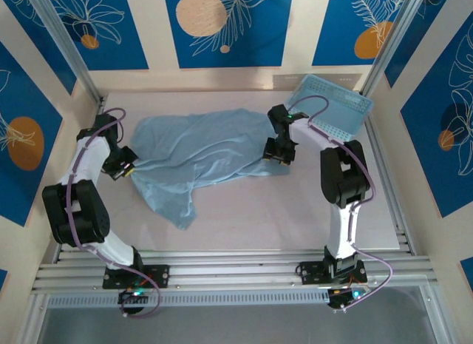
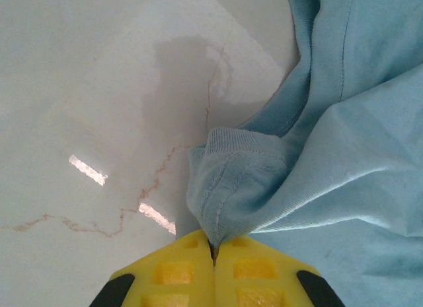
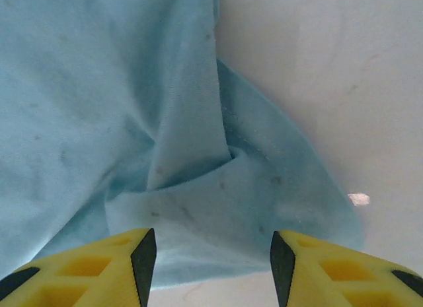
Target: Fold and stack the t-shirts
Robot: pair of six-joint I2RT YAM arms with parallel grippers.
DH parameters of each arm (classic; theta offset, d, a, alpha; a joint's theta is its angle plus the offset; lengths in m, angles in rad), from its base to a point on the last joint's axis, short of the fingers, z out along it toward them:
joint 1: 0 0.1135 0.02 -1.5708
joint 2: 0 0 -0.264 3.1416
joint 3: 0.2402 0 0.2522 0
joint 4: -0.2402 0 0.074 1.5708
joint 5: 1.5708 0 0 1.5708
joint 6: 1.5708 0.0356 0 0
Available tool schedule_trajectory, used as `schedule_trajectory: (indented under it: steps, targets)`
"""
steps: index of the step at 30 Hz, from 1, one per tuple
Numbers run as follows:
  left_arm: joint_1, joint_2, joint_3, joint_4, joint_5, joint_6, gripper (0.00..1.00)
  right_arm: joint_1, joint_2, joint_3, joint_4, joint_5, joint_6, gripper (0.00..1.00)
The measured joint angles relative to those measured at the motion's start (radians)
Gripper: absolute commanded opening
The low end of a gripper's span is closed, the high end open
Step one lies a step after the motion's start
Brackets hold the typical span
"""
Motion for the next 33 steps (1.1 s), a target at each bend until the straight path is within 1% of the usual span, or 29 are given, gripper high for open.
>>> schedule_trajectory:
  steps: [1,3,4,6,7,10,13,15,23,30,33]
  targets:
    - [0.0,0.004,0.004,0.0,0.0,0.001,0.0,-0.002,0.022,0.008,-0.01,0.003,-0.002,0.48]
    - [0.0,0.01,0.013,0.001,0.0,0.002,0.0,-0.014,0.061,0.016,-0.026,0.009,-0.013,0.36]
    - [0.0,0.011,0.017,0.002,0.0,0.005,0.0,-0.021,0.079,0.018,-0.034,0.012,-0.017,0.28]
    - [0.0,0.013,0.023,0.002,-0.001,0.007,0.0,-0.031,0.091,0.039,-0.057,0.016,-0.022,0.05]
    - [0.0,0.013,0.025,0.001,-0.001,0.008,0.0,-0.035,0.092,0.048,-0.06,0.022,-0.023,0.0]
    - [0.0,0.013,0.032,0.001,-0.009,0.008,0.0,-0.045,0.089,0.054,-0.063,0.062,-0.015,0.0]
    - [0.0,0.012,0.036,0.002,-0.013,0.008,0.0,-0.053,0.045,0.024,-0.062,0.095,-0.014,0.0]
    - [0.0,0.01,0.038,0.002,-0.016,0.008,0.0,-0.056,-0.015,0.001,-0.074,0.101,-0.014,0.0]
    - [0.0,-0.04,0.039,0.005,-0.031,0.007,0.0,-0.054,-0.348,-0.08,-0.146,0.1,-0.006,0.0]
    - [0.0,-0.101,0.039,0.011,-0.065,0.006,0.0,-0.019,-0.528,-0.169,-0.261,0.113,0.006,0.0]
    - [0.0,-0.107,0.036,0.014,-0.082,0.005,0.0,-0.042,-0.562,-0.201,-0.279,0.115,0.004,0.0]
